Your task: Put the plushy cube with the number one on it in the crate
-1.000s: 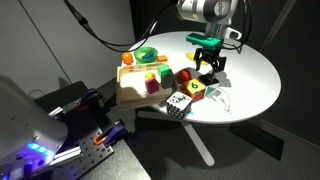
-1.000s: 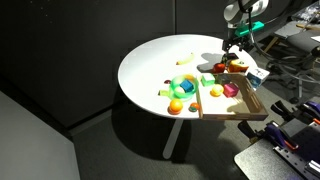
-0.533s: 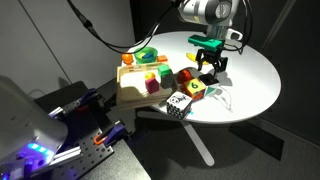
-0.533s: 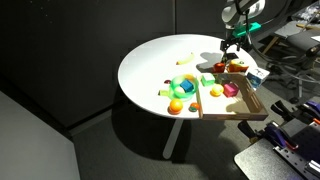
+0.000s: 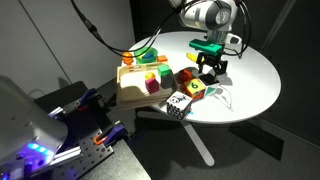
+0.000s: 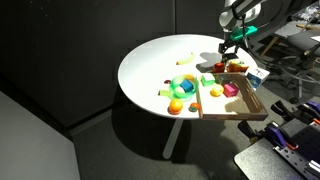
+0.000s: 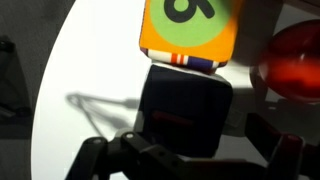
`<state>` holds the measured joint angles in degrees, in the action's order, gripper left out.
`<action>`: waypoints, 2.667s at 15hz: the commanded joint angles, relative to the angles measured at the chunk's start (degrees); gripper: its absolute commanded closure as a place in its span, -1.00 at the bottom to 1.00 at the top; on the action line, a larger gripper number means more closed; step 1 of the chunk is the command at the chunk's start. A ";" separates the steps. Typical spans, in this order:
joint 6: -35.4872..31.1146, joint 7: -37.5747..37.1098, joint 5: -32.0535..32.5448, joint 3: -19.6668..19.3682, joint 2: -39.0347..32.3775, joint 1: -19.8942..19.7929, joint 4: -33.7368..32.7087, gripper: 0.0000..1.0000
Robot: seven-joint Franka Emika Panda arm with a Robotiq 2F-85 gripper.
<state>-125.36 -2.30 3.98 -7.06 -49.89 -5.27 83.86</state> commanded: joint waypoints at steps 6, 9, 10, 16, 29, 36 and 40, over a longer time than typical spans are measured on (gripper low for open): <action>0.59 -0.23 0.35 -0.42 -4.48 -0.65 -5.92 -1.00; 0.78 -0.79 0.58 -1.01 -5.58 -0.48 -7.05 -1.00; 0.80 -1.27 0.66 -1.30 -5.91 -0.35 -7.40 -0.77; 1.16 -2.36 0.45 -1.77 -5.59 -0.30 -8.23 0.20; 1.43 -2.49 -0.22 -1.24 -1.65 -0.49 -6.02 0.92; 0.66 -0.90 -0.09 -0.05 2.76 -0.17 -1.65 0.90; -0.59 0.68 0.07 1.10 5.81 -0.13 3.32 0.90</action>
<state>-124.72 -3.61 4.02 -6.91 -48.42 -5.18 81.32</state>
